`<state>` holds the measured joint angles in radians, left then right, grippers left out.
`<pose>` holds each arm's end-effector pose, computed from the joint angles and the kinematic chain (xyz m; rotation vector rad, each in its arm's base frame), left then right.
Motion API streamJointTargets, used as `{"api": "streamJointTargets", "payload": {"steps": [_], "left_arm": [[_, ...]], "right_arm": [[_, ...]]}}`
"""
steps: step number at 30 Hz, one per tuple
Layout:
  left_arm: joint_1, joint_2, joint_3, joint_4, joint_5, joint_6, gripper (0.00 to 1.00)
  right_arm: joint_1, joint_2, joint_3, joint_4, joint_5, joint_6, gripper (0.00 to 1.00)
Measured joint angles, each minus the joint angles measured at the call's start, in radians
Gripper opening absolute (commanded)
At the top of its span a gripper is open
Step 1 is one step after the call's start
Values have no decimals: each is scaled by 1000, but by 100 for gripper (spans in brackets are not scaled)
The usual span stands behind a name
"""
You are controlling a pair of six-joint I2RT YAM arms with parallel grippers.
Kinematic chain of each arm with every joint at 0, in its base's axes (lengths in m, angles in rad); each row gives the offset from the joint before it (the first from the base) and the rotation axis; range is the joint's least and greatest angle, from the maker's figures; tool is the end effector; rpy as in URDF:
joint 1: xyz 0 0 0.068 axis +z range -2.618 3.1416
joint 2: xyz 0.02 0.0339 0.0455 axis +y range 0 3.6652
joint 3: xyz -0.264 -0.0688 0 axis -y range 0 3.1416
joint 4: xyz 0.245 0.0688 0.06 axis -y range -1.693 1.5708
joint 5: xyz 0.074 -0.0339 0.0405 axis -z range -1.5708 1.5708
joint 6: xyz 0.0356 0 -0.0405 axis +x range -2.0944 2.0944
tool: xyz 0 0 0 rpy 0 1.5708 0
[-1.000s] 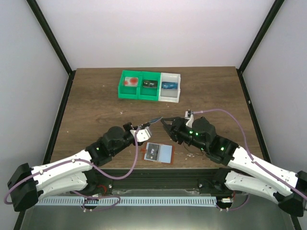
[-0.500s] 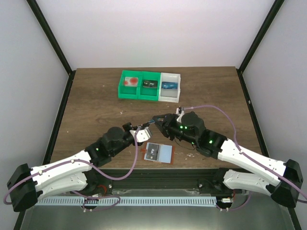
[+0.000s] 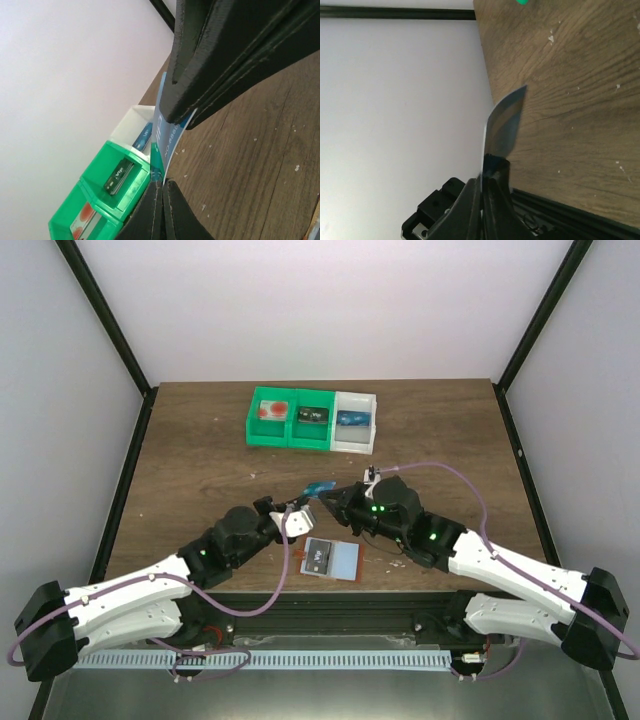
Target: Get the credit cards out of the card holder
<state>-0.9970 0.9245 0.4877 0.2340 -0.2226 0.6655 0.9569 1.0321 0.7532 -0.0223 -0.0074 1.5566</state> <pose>0.1232 -0.1762 0.2531 1.1931 1.3057 -0.0428 0.1388 0.1974 0.2978 0.6660 2.1752 1.5961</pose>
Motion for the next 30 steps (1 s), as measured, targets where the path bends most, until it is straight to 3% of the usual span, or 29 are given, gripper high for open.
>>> {"api": "streamJointTargets", "payload": {"steps": [2,5,7,10,14,23,30], "left_arm": [[1,1,0,2,-5,0,8],[0,0,5,-1,-11,-17,42],[-1,-2,23,-21,-11,-49,52],[-3,-20,56,-55,-4,-147,66],[8,-74,64,-91,24,-322,99],[251,-130,65,-168,245,-751,100],[499,-68,50,-127,647,-1062,100]], "right_arm": [[0,0,-3,3,-2,-25,0],[-6,0,-4,18,-7,-126,0],[-13,-3,-6,34,-7,-218,1],[-32,-35,-30,72,-18,-356,0],[-67,-90,-47,83,-28,-534,0],[-299,-29,-11,47,-160,-804,0],[-519,157,98,48,-314,-911,0]]}}
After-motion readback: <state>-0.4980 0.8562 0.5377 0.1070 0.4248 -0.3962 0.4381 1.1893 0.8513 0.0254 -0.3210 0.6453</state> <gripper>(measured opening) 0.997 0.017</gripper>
